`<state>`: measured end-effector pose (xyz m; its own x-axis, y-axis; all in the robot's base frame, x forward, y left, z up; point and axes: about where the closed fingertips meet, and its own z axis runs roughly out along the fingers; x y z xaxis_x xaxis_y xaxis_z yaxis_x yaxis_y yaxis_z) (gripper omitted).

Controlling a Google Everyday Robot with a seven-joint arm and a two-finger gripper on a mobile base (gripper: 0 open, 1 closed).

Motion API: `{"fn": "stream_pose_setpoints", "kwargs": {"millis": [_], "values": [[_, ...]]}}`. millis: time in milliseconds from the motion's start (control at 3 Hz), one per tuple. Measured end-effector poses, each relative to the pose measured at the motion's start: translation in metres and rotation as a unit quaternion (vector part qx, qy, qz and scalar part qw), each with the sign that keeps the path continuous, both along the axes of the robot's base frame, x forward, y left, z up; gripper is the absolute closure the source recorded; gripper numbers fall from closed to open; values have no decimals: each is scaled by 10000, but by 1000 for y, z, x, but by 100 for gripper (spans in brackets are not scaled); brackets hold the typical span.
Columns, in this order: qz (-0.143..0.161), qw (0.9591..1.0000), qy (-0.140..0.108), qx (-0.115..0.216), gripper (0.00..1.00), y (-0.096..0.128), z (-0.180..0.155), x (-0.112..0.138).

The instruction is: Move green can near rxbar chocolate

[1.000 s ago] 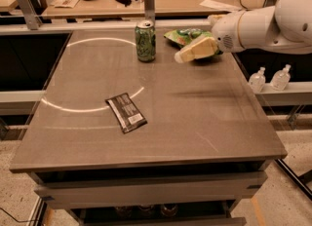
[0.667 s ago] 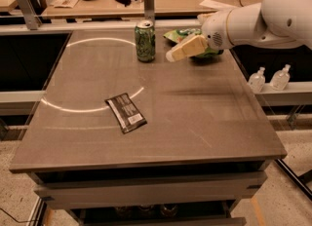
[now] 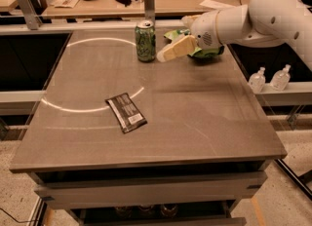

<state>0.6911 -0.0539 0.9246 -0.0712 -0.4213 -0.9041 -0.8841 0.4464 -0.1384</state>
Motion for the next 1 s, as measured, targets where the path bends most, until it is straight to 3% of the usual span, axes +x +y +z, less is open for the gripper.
{"fn": "stream_pose_setpoints", "kwargs": {"millis": [667, 1000], "values": [[557, 9970, -180, 504, 0, 25, -1, 17], [610, 9962, -187, 601, 0, 34, -3, 27]]}}
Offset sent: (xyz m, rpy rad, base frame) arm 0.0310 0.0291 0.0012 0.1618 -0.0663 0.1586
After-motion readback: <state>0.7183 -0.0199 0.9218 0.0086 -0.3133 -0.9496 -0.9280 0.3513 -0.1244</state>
